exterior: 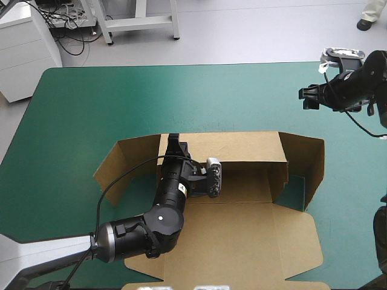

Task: Fold the box

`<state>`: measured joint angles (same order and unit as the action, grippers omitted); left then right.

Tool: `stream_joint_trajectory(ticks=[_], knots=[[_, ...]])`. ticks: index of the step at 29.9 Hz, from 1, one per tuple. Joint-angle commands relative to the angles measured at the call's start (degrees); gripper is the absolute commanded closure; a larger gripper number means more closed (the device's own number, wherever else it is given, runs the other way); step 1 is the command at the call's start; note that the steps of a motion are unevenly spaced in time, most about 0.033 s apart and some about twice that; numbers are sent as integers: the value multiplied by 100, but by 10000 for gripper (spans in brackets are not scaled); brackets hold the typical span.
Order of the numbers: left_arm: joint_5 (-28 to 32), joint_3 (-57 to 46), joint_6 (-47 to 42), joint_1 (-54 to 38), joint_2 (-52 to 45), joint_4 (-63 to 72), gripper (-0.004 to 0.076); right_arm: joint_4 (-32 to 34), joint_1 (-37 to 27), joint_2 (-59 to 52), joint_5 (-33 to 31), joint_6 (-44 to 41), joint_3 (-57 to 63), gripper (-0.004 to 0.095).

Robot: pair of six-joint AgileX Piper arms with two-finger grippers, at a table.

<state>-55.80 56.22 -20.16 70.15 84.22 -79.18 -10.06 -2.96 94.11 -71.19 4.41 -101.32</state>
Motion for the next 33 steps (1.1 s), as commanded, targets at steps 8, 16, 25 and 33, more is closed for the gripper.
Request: stream_joint_trajectory(ticks=[8, 16, 25, 33], knots=[[49, 97, -74, 34, -163, 14, 756, -70, -24, -339, -28, 331, 490, 232], [49, 97, -85, 34, -163, 14, 756, -70, -24, -745, -28, 543, 1316, 232], [49, 97, -85, 34, -163, 14, 756, -125, -24, -1500, 346, 706, 2323, 237], [49, 97, -85, 34, -163, 14, 756, -774, -24, -2275, 752, 1468, 3450, 237]])
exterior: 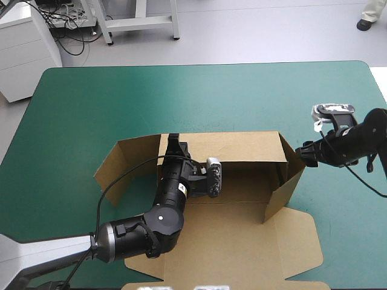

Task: Fold the box

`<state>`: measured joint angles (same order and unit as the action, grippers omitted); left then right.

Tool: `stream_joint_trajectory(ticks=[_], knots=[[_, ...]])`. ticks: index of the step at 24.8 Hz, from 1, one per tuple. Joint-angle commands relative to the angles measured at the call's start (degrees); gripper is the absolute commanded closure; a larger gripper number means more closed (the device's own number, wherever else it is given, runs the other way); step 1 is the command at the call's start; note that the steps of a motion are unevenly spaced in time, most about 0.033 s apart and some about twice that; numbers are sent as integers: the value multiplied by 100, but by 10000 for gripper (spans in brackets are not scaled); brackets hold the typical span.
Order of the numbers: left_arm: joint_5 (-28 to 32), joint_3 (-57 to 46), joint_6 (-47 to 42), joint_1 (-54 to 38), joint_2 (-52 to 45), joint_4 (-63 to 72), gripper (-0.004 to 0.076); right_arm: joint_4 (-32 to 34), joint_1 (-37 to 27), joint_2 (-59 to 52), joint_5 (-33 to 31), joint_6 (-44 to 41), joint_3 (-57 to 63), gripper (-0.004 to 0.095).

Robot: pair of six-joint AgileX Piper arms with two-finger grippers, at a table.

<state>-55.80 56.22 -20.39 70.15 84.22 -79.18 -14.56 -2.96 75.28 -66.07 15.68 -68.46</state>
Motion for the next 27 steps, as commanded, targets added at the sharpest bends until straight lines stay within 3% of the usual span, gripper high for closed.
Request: stream_joint_trajectory(ticks=[1, 12, 27], knots=[[49, 97, -62, 34, -163, 14, 756, -373, -24, -464, 253, 441, 268, 237], [49, 97, -62, 34, -163, 14, 756, -444, -24, -1156, 304, 543, 992, 237], [49, 97, -102, 34, -163, 37, 756, -2036, -24, -1470, 781, 2479, 1823, 237]])
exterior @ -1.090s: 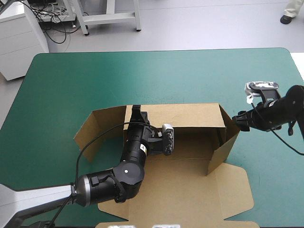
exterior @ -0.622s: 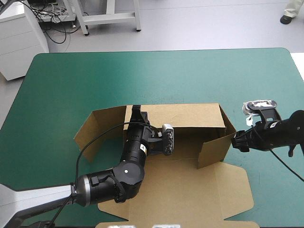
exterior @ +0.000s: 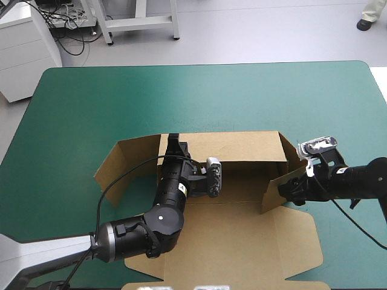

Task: Fold the box

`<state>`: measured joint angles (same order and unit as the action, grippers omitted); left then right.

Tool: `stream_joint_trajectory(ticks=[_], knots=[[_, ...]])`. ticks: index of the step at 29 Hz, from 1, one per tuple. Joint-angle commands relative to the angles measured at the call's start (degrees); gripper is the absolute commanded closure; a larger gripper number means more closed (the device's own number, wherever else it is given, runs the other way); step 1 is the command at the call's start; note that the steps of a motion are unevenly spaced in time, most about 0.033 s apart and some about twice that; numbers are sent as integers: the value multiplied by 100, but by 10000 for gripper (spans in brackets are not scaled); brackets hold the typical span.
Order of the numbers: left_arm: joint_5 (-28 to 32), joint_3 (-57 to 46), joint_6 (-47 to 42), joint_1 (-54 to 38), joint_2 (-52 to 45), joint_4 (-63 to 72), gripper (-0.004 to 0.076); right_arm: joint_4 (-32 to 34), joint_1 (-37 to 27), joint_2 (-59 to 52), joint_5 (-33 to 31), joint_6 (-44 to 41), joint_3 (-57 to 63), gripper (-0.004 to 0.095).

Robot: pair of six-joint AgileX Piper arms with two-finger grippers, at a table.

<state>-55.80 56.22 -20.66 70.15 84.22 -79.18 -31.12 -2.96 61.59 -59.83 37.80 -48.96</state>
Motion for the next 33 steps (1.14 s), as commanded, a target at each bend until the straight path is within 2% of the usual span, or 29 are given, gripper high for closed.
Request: stream_joint_trajectory(ticks=[1, 16, 33], knots=[[49, 97, -75, 34, -163, 37, 756, -437, -24, -101, 157, 283, -127, 237], [33, 97, -121, 34, -163, 37, 756, -794, -15, -129, -535, 314, -127, 237], [33, 97, -121, 34, -163, 37, 756, -689, -15, -632, -533, -82, -292, 237]])
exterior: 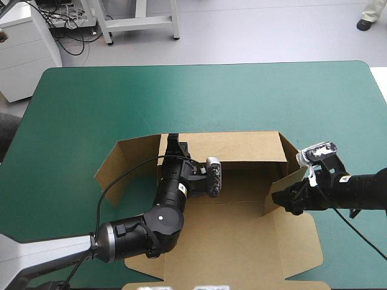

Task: Fold the box

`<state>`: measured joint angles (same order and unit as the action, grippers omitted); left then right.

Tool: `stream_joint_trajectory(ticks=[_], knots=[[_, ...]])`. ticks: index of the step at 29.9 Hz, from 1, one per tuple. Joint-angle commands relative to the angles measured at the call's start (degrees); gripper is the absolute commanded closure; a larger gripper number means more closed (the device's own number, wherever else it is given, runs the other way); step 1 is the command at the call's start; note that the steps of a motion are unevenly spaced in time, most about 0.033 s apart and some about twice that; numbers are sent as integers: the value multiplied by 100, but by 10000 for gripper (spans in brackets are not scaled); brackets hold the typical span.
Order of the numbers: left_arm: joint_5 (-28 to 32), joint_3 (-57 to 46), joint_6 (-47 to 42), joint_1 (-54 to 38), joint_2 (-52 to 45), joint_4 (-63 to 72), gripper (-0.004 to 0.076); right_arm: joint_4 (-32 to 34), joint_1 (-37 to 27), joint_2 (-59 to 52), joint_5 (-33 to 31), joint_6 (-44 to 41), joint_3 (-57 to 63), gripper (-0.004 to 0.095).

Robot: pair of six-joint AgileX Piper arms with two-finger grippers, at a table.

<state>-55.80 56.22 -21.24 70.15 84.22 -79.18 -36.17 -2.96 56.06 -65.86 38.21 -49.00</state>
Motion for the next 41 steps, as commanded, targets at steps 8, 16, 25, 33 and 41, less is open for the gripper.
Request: stream_joint_trajectory(ticks=[8, 16, 25, 33, 41], knots=[[14, 97, -62, 34, -163, 37, 756, 369, -15, -79, -406, -989, -1533, 237], [9, 97, -62, 34, -163, 27, 756, 1522, -15, 326, -548, -2260, -2973, 237], [7, 97, -62, 34, -163, 27, 756, 2442, -15, 1565, -548, -2762, -4050, 237], [7, 97, -62, 34, -163, 27, 756, 2601, -15, 2758, -522, -2885, -4833, 237], [7, 97, -62, 34, -163, 27, 756, 2590, -15, 3427, -557, -2885, -5051, 237]])
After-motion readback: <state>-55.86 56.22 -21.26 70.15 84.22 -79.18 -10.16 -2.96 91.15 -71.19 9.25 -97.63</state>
